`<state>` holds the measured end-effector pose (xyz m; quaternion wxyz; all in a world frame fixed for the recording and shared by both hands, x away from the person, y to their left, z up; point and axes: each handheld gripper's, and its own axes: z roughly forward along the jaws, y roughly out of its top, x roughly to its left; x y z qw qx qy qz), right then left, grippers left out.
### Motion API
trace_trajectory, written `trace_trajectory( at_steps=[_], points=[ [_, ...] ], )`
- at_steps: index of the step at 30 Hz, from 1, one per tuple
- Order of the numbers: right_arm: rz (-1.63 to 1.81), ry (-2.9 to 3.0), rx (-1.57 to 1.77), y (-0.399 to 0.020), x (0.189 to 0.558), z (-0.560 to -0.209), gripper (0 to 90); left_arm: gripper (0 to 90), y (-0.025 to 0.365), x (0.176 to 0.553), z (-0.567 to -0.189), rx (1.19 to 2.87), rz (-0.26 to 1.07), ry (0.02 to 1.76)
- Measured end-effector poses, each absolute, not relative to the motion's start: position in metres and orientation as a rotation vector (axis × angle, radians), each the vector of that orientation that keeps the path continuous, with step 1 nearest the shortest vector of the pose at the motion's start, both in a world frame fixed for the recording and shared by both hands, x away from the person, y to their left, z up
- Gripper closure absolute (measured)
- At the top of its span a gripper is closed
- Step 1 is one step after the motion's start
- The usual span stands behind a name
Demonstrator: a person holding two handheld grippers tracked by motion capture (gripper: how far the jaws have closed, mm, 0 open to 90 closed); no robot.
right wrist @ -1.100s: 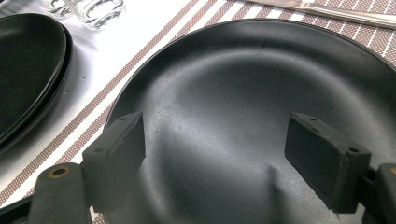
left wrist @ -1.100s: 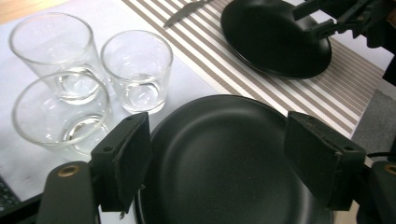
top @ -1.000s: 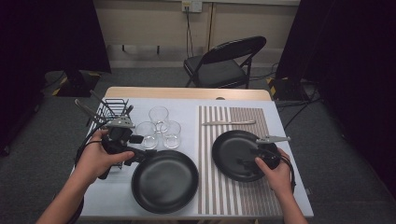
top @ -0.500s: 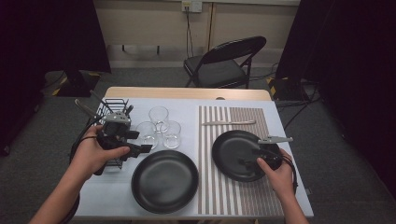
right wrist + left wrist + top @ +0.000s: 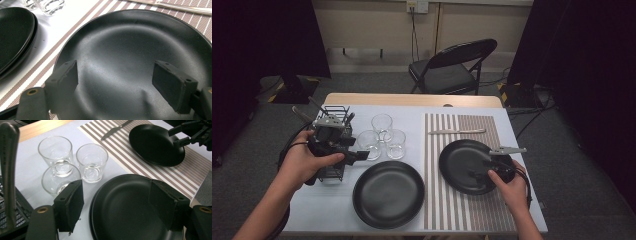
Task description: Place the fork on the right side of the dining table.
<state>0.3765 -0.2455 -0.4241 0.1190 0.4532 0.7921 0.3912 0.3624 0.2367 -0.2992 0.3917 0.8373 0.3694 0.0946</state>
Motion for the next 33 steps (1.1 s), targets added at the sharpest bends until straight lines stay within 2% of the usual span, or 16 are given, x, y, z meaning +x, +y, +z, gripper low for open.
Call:
trace_trajectory(
  at_steps=[33],
  points=[
    [1.145, 2.318, 1.335, -0.246, 0.374, -0.424, 20.5, 29.3, 0.264, 0.365, -0.28, 2.115, 0.301, 1.012]
  ],
)
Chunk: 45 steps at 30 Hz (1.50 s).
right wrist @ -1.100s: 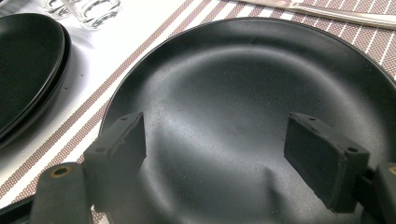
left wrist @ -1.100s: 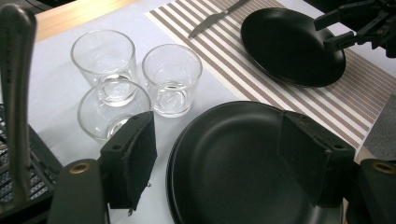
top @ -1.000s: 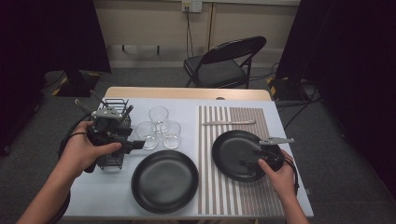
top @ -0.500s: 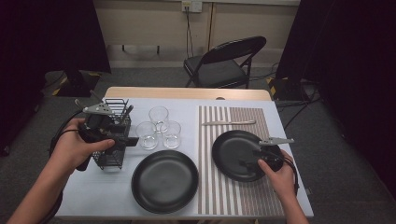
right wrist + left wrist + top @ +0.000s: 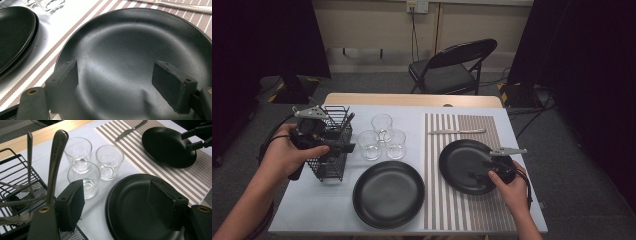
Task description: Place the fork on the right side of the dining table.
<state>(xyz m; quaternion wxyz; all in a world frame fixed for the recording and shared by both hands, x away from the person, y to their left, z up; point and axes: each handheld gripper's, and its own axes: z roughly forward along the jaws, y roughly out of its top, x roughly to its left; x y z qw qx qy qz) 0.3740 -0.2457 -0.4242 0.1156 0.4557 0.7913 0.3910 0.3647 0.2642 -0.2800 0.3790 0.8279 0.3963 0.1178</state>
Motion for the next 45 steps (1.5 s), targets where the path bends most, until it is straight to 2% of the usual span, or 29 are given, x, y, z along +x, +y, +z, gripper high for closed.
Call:
trace_trajectory(
  at_steps=[18, 32, 45],
  points=[
    [1.169, 2.315, 1.342, -0.248, 0.374, -0.425, 20.7, 30.1, 0.277, 0.375, -0.283, 2.115, 0.338, 1.066],
    [1.174, 2.31, 1.343, -0.248, 0.373, -0.423, 20.7, 37.8, 0.287, 0.391, -0.286, 2.077, 0.371, 1.115],
    [1.178, 2.303, 1.347, -0.25, 0.373, -0.422, 20.7, 40.9, 0.291, 0.403, -0.288, 2.08, 0.407, 1.15]
  ],
)
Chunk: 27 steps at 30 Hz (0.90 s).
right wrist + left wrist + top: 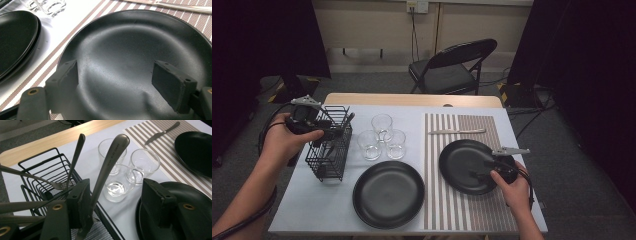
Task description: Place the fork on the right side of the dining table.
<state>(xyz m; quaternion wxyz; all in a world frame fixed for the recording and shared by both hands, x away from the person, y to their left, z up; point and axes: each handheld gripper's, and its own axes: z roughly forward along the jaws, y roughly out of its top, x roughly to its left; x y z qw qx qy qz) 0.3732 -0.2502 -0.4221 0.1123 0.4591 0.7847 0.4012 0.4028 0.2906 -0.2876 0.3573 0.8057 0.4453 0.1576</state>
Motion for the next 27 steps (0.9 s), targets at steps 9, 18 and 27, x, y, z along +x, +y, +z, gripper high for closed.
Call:
trace_trajectory(
  at_steps=[9, 18, 27],
  points=[
    [1.182, 2.298, 1.352, -0.251, 0.373, -0.421, 20.7, 43.0, 0.294, 0.414, -0.29, 2.07, 0.418, 1.176],
    [1.18, 2.296, 1.341, -0.251, 0.373, -0.42, 21.0, 44.5, 0.295, 0.423, -0.289, 2.052, 0.423, 1.184],
    [1.188, 2.289, 1.331, -0.251, 0.373, -0.42, 21.3, 45.7, 0.295, 0.43, -0.287, 2.043, 0.438, 1.201]
  ],
)
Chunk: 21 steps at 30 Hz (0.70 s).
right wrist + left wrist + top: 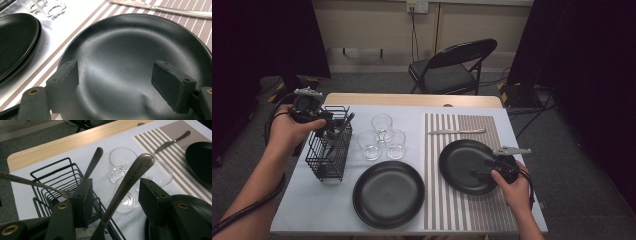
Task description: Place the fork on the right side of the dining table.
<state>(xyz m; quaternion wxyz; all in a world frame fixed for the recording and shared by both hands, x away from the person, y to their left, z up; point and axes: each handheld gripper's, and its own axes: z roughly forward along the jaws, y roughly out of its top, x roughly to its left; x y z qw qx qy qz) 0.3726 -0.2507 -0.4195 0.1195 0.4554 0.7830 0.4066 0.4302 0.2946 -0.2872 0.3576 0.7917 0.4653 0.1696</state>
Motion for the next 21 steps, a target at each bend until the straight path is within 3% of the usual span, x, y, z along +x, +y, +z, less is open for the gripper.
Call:
trace_trajectory(
  at_steps=[21],
  points=[
    [1.189, 2.293, 1.331, -0.249, 0.371, -0.42, 21.2, 46.8, 0.299, 0.451, -0.292, 2.009, 0.443, 1.248]
  ],
)
